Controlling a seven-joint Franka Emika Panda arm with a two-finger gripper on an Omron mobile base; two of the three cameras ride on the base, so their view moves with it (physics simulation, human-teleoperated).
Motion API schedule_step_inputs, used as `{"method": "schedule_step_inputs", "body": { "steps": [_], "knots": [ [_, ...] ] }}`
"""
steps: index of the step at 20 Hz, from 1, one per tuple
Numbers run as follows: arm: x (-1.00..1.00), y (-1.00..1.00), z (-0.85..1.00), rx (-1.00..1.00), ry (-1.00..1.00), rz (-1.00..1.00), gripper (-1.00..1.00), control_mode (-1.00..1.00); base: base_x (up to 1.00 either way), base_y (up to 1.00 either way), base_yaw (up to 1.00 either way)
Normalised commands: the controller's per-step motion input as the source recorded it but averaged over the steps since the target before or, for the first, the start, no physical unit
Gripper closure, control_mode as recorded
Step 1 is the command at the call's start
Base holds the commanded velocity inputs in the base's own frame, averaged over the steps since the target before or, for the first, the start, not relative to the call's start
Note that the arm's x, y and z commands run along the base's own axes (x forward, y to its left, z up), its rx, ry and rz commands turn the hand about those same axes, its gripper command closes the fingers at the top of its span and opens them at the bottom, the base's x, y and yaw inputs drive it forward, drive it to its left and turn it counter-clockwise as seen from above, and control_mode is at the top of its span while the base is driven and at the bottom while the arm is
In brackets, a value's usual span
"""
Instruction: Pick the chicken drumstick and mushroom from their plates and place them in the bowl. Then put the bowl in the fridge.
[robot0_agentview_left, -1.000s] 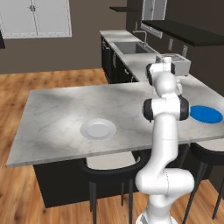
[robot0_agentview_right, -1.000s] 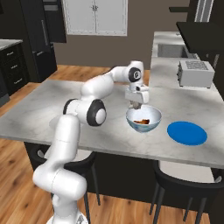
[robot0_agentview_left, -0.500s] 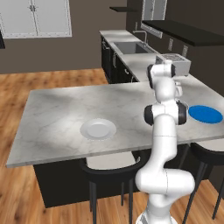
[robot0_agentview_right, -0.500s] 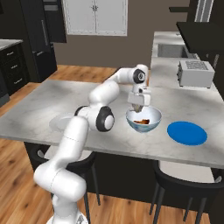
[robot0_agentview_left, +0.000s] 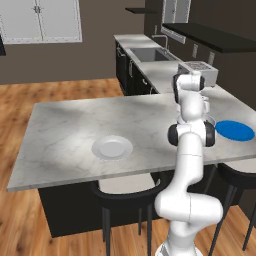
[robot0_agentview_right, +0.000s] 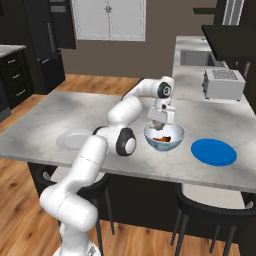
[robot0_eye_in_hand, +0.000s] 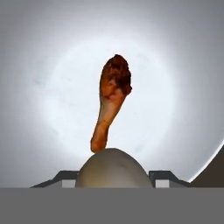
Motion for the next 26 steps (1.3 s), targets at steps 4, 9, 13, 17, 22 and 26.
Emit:
{"method": "schedule_step_inputs", "body": {
  "steps": [4,9,13,17,22,26],
  "knots": [
    [-0.41,0.18,-0.13,-0.04,-0.28,0.00,1.00,-1.00,0.00,0.00,0.00],
    [-0.49,0.28,-0.13,-0.07,-0.37,0.00,1.00,-1.00,0.00,0.00,0.00],
    [-0.53,0.24,-0.26,-0.12,-0.38,0.00,1.00,-1.00,0.00,0.00,0.00],
    [-0.54,0.30,-0.44,-0.19,-0.36,0.00,1.00,-1.00,0.00,0.00,0.00],
    [-0.47,0.28,-0.50,-0.24,-0.38,0.00,1.00,-1.00,0.00,0.00,0.00],
    [-0.21,0.10,-0.16,-0.12,-0.24,0.00,1.00,-1.00,0.00,0.00,0.00]
  ]
}}
